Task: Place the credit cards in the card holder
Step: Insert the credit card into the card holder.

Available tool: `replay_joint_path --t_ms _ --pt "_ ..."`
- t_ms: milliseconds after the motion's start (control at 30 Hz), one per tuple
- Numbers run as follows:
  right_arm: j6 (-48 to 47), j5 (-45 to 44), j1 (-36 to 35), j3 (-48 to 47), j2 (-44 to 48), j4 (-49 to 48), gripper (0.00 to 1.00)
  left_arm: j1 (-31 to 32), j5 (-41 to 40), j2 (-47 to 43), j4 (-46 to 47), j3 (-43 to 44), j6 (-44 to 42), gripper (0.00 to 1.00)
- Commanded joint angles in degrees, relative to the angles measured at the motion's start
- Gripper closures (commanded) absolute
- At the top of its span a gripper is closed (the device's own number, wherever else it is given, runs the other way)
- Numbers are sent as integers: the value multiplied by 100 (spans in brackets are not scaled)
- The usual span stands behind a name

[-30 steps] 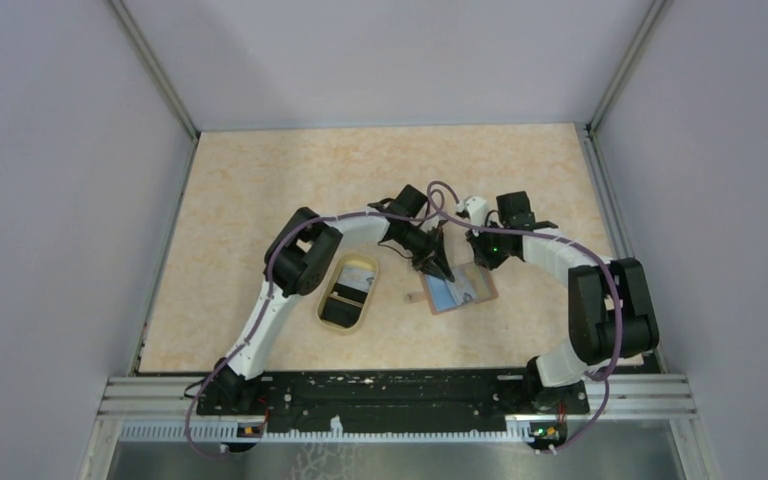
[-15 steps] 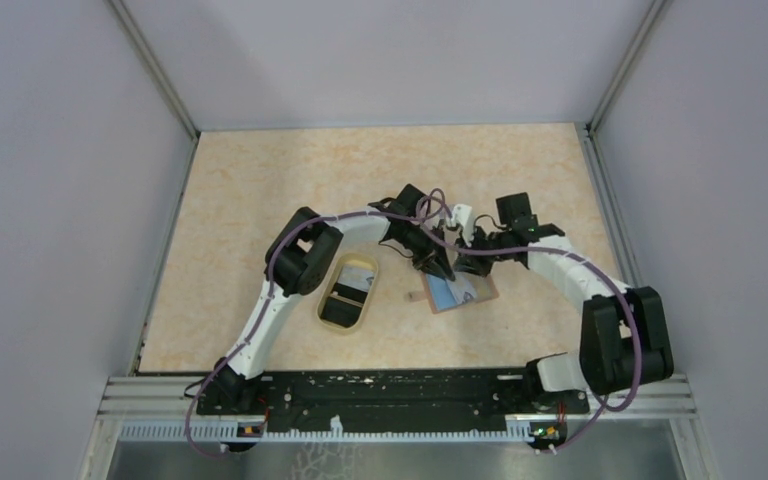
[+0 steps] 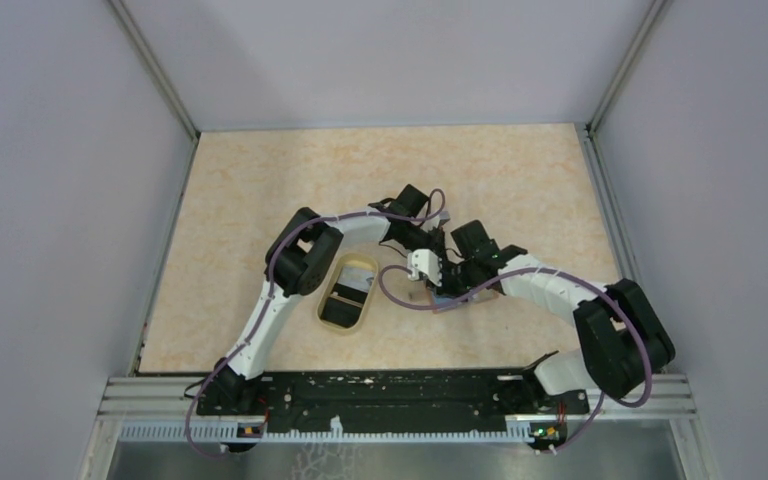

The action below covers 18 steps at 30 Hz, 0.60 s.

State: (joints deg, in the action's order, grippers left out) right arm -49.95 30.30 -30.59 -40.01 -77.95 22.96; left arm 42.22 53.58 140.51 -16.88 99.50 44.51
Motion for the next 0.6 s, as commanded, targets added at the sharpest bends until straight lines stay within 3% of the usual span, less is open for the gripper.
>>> replay_joint_path --t_ms 0,233,567 --pt "27 -940 -267 16 -216 -517 98 -12 -543 354 -263 -27 -4 87" --pt "159 -1671 -297 -123 -441 -478 98 -12 -561 355 -261 -21 -12 86" --pt "-50 -2338 -291 -588 -793 327 98 -12 -633 338 -366 -12 -105 79"
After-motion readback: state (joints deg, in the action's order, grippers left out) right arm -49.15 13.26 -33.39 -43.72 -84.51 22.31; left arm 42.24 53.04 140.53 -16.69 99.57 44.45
